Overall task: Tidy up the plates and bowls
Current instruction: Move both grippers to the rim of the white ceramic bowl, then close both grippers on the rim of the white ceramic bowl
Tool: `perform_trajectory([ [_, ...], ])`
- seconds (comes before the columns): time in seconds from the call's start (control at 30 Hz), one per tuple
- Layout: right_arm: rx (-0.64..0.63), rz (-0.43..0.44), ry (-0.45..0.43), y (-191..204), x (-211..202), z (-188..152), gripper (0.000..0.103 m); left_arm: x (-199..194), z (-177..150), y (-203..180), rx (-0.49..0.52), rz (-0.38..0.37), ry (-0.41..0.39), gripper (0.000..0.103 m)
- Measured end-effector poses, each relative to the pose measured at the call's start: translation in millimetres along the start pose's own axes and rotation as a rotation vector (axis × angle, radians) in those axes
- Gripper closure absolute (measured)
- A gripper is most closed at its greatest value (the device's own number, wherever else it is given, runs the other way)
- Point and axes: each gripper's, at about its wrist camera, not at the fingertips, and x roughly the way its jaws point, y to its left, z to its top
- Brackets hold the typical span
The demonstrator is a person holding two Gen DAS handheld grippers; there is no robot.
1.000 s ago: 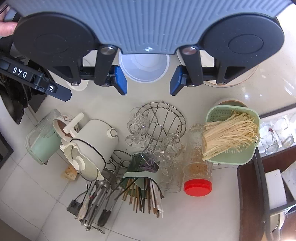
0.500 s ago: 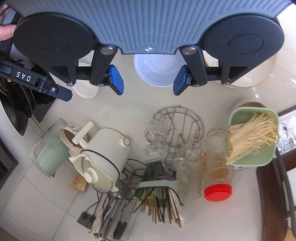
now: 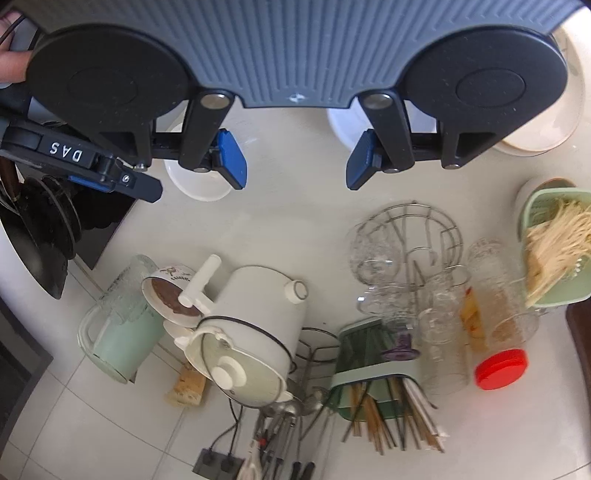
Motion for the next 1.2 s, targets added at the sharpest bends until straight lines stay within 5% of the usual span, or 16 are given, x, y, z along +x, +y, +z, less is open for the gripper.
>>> perform_trajectory([
  [0.27,0.016,-0.009,0.006,-24.3,11.3,-3.6,0.008,26.8,2.7,-24.7,0.059,0.013,0.029,0.038],
  [0.6,0.062,-0.026,0.027,-46.2,32.7,-21.7,0.013,87.3,3.0,-10.8,-0.106,-0.14,0.151,0.038],
  [0.97,0.229,-0.074,0.112,-78.0,53.6,-27.6,0.023,157.3,-10.5,-30.0,-0.098,-0.146,0.274,0.04],
  [1.1,0.291,-0.081,0.152,-87.3,62.9,-34.0,0.034,178.5,-14.7,-40.3,-0.048,-0.148,0.285,0.04],
  [1.2,0.362,-0.062,0.196,-93.9,69.7,-40.0,0.053,190.3,-17.9,-45.3,0.001,-0.129,0.296,0.044],
])
